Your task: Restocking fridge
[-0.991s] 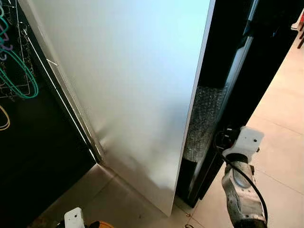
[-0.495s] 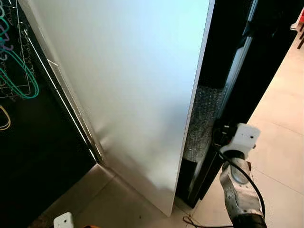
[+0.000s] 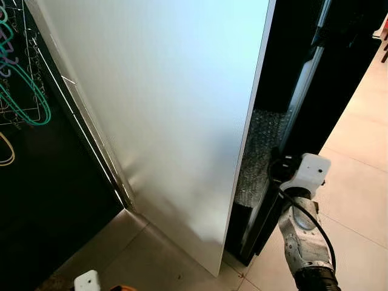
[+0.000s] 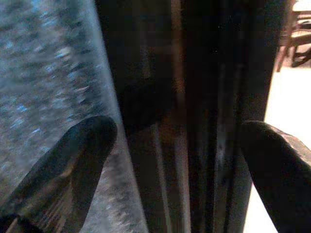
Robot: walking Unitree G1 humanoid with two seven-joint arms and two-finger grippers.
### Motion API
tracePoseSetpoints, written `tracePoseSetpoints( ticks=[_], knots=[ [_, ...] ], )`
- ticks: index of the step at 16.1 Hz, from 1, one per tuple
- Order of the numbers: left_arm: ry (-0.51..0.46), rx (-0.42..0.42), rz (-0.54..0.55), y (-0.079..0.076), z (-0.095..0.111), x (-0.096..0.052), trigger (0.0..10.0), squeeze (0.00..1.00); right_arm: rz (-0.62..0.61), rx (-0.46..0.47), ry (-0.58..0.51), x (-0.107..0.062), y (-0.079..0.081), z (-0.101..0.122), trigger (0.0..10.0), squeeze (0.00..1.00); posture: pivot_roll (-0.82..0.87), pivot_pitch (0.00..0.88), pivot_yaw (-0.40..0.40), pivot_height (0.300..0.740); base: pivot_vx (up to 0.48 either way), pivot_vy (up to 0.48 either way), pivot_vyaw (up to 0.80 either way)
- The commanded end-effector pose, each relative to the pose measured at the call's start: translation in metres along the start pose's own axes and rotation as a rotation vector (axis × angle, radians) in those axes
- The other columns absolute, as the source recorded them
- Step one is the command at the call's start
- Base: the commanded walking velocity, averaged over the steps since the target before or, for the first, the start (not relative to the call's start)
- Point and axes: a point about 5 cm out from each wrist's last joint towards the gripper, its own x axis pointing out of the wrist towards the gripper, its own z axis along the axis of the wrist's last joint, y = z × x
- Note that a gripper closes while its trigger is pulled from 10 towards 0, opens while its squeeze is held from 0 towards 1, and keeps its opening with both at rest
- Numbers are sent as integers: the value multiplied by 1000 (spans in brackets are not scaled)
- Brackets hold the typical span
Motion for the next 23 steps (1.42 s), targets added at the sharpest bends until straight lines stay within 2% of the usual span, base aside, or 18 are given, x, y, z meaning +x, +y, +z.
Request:
tracePoseSetpoints(
  ticks=[1,2,3,4,5,7,8,10,13,16,17,18,19,21,22,23],
  knots=[
    [60,20,7,-1,-12,-1,10000,0,-36,0,-37,1,-8,7,10000,0,-47,4,43,740,0,0,0],
    [60,22,6,-3,-10,-1,10000,0,-85,0,-60,-1,-20,11,10000,0,-55,7,43,740,0,0,0],
    [61,23,6,-4,-10,0,10000,0,-100,-5,-65,-2,-25,13,10000,0,-55,7,43,740,0,0,0],
    [62,25,3,-5,-10,0,10000,0,-169,-30,-84,-8,-46,17,10000,0,-59,11,42,740,0,0,0],
    [62,25,3,-5,-10,0,10000,0,-180,-35,-87,-9,-50,17,10000,0,-59,11,42,740,0,0,0],
    [60,29,0,-6,-10,0,10000,0,-289,-98,-78,-19,-87,17,10000,0,-63,22,40,740,0,0,0],
    [61,31,-2,-7,-10,0,10000,0,-322,-107,-68,-21,-98,17,10000,0,-63,22,39,740,0,0,0],
    [61,28,-4,-8,-10,0,10000,0,-378,-114,-25,-30,-120,9,10000,0,-63,22,39,740,0,0,0],
    [63,36,-13,-13,-10,1,10000,0,-400,-140,163,-45,-147,-28,10000,0,-73,27,43,740,0,0,0],
    [61,39,-5,-6,-7,1,10000,0,-391,-149,260,-54,-155,-49,10000,0,-82,20,48,740,0,0,0],
    [65,51,-6,-4,-7,0,10000,0,-396,-161,414,-68,-161,-80,10000,0,-89,20,49,740,0,0,0],
    [66,52,-5,-3,-6,0,10000,0,-396,-154,459,-73,-163,-89,10000,0,-87,16,49,740,0,0,0],
    [66,51,-3,-1,-5,0,10000,0,-400,-159,581,-89,-166,-108,10000,0,-78,9,49,740,0,0,0],
    [66,48,-3,-1,-5,0,10000,0,-317,-191,708,-107,-160,-129,10000,0,-76,1,51,740,0,0,0],
    [69,51,-2,-1,-4,1,10000,0,-230,-189,801,-121,-150,-144,10000,0,-83,0,57,740,0,0,0],
    [74,61,0,-2,-5,1,10000,0,-140,-245,926,-141,-141,-160,10000,0,-83,0,58,740,0,0,0]
  ],
)
